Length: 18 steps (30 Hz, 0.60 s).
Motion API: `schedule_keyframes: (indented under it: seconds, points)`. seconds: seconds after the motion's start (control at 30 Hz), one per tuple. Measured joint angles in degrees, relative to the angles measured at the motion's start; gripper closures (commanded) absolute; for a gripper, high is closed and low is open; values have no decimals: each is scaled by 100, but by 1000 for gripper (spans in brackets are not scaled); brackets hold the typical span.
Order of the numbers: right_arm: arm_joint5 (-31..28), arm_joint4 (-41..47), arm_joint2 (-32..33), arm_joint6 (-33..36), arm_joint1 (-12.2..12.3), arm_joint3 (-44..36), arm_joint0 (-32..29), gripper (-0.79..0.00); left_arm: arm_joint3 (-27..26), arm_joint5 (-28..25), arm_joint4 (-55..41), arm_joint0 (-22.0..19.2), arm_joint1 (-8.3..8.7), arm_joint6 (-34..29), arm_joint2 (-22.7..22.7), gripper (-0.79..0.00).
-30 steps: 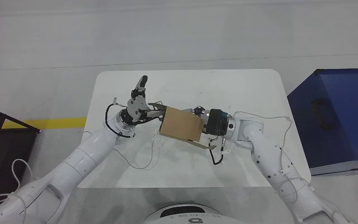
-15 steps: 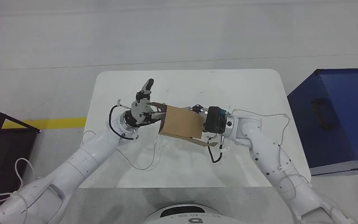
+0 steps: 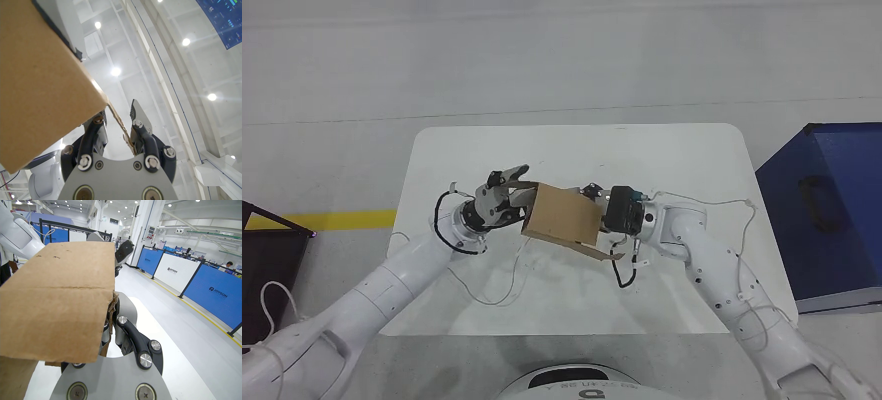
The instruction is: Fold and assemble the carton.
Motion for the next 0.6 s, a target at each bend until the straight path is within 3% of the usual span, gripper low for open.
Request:
schedule_keyframes:
  seconds: [0.27, 0.33, 0.4, 0.6]
  points:
    - [35, 174, 5, 21, -17, 103, 49, 0, -70, -132, 10, -61, 190, -132, 191, -271]
    - [50, 206, 10, 14, -21, 125, 60, 0, -85, -177, -7, -82, 248, -177, 224, -286]
    - [65, 221, 11, 15, -25, 139, 70, 0, -83, -240, 21, -114, 314, -240, 240, -363]
    - [113, 246, -14, 72, -40, 151, 108, 0, -55, -338, -133, -143, 526, -338, 186, -376]
